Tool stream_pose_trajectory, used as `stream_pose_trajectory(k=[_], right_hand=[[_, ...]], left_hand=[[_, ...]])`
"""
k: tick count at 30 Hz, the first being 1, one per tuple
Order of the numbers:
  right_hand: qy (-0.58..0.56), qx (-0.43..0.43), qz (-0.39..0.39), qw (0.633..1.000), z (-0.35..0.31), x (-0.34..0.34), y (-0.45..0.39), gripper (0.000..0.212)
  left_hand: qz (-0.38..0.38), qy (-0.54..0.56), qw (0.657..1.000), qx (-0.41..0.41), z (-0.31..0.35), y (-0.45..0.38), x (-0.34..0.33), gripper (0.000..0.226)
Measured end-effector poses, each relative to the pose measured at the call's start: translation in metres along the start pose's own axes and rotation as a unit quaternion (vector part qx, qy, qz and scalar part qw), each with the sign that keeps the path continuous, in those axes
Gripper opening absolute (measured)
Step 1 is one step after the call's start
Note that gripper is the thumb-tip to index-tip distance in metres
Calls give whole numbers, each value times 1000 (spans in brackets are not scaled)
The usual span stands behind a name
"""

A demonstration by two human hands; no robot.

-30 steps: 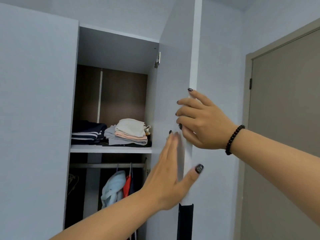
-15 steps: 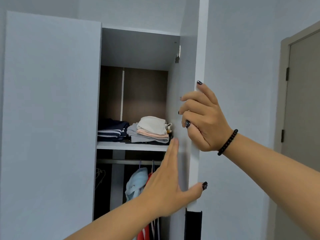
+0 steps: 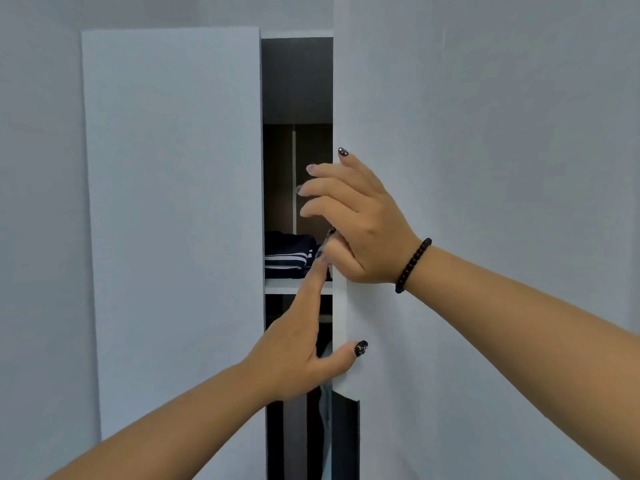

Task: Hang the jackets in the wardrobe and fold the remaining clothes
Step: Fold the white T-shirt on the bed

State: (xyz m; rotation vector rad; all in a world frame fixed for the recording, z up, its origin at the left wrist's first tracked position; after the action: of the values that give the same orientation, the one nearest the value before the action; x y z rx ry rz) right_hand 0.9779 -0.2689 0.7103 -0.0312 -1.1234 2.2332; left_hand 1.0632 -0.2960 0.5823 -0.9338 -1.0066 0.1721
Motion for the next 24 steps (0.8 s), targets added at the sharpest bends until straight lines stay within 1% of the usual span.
stream_pose_trajectory(k=[3,5,7,8,9,12,16,21,24], right_hand=[[6,-81,-6,997,7,-36,-3,57],[14,-176,-34,984,17,-63,4,75],[10,-285,-89,954,32,-91,16,92],[11,-322,-120,939,37,-105,20,95],[16,-341,-146,928,41,-118,21,96],[38,-360,-183,914,49,-145,21,96],[70,-367,-193,907,56,-170,22,91],[82,-364,-215,903,68,-191,25,84],[99,-362,-242,894,75,-204,29,87]], left_hand=[[8,-31,999,11,-37,3,18,103],[19,-66,997,24,-68,3,24,102],[27,-129,988,85,-103,6,29,100],[28,-151,981,121,-120,7,30,99],[30,-163,975,151,-134,8,32,99],[30,-180,962,203,-168,6,34,102],[9,-194,956,219,-198,-1,28,99],[-17,-156,951,267,-231,-7,13,93],[-13,-116,947,299,-243,-10,4,89]])
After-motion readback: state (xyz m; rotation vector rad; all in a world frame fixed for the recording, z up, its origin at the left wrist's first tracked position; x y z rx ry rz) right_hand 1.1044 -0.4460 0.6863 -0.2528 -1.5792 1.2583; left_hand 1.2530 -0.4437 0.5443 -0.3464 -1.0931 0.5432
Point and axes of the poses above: each hand's wrist, its own y-axis away from the middle knuckle, its own x-axis out of the back of the hand, z = x × y, the point moved 7 cm from there along -y, towards the middle knuckle, and after that the axes turned 5 degrees about -y, right-handed, at the moved point
